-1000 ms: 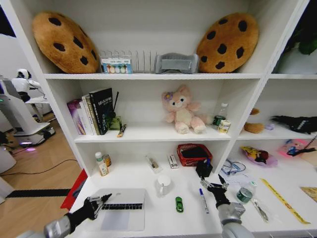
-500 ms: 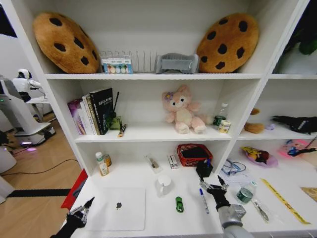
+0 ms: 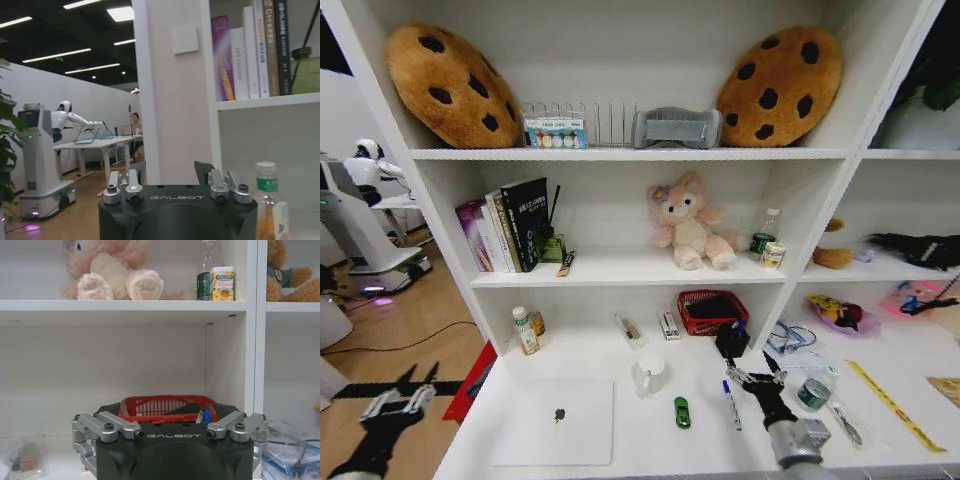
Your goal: Organize the objects on the table.
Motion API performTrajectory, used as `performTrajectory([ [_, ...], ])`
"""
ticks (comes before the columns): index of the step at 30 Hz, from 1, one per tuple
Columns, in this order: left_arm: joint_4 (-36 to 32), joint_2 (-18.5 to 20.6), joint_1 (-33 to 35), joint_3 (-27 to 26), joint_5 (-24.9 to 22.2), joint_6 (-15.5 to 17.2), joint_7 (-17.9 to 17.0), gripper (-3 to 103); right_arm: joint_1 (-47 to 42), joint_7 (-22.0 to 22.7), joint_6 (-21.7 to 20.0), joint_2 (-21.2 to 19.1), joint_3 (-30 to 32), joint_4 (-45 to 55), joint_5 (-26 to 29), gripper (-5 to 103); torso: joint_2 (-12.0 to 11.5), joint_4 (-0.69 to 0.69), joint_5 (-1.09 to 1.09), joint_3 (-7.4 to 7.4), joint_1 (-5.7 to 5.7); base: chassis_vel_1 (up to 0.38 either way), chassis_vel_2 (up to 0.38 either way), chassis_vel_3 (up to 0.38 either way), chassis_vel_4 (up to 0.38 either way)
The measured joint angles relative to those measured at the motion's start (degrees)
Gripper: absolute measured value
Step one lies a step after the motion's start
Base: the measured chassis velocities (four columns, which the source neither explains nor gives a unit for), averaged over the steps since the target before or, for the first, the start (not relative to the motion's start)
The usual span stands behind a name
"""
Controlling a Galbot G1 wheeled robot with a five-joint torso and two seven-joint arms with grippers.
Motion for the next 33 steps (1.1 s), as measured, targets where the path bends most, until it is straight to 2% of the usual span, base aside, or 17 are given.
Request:
performTrajectory([
  [6, 1.25, -0.88, 0.21, -2.53, -3.68, -0.55, -0.06, 77, -3.05, -0.66, 1.36, 1.4, 0.7, 1.35, -0.92, 100, 0.0, -0.01, -0.01, 0.0, 0.0, 0.0, 0.0, 0.0, 0.0],
  [8, 1.25, -0.99, 0.19, -2.63, -3.87, -0.55, -0.06, 77, -3.28, -0.72, 1.48, 1.51, 0.74, 1.45, -0.99, 100, 0.0, -0.01, -0.01, 0.0, 0.0, 0.0, 0.0, 0.0, 0.0],
  [10, 1.22, -1.25, 0.18, -2.76, -4.15, -0.55, -0.06, 88, -3.72, -0.81, 1.69, 1.71, 0.82, 1.62, -1.16, 100, 0.0, -0.02, -0.01, 0.0, 0.0, 0.0, 0.0, 0.0, 0.0],
  [11, 1.22, -1.25, 0.18, -2.76, -4.15, -0.55, -0.06, 88, -3.72, -0.81, 1.69, 1.71, 0.82, 1.62, -1.16, 100, 0.0, -0.02, -0.01, 0.0, 0.0, 0.0, 0.0, 0.0, 0.0],
  [13, 0.85, -1.83, 0.2, -2.8, -4.38, -0.57, -0.07, 99, -4.35, -0.94, 2.02, 1.97, 0.86, 1.8, -1.57, 100, 0.0, -0.01, -0.01, 0.0, 0.0, 0.0, 0.0, 0.0, 0.0],
  [17, 0.6, -2.59, -0.42, -2.27, -3.72, -0.64, -0.09, 100, -5.63, -1.32, 2.42, 2.46, -0.12, 2.56, -2.36, 100, 0.0, 0.0, -0.01, 0.01, 0.0, 0.0, 0.0, 0.0, 0.0],
  [21, 0.78, -2.96, -1.46, -1.13, -2.01, -0.44, -0.17, 100, -9.4, -2.44, 4.62, 4.03, -2.46, 1.49, -8.6, 100, 0.0, -0.01, -0.01, 0.0, 0.01, 0.0, 0.0, 0.0, 0.0],
  [26, 0.72, -3.25, -1.98, -0.64, -1.54, -0.05, -0.2, 100, -10.87, -2.73, 5.61, 4.57, -3.41, 0.46, -10.99, 100, 0.0, -0.01, -0.01, 0.0, 0.01, 0.0, 0.0, 0.0, 0.0],
  [28, 0.54, -3.99, -2.73, 0.48, -0.51, 0.29, -0.26, 100, -11.86, -3.34, 7.0, 5.07, -5.4, -1.76, -13.62, 100, 0.0, -0.01, -0.01, 0.0, 0.01, 0.0, 0.0, 0.0, 0.0],
  [33, 0.48, -4.3, -3.35, 1.37, 0.36, 0.58, -0.27, 100, -10.19, -3.57, 6.79, 6.0, -9.19, -3.58, -14.02, 100, 0.0, -0.01, -0.01, 0.0, 0.0, 0.0, 0.0, 0.0, 0.0],
])
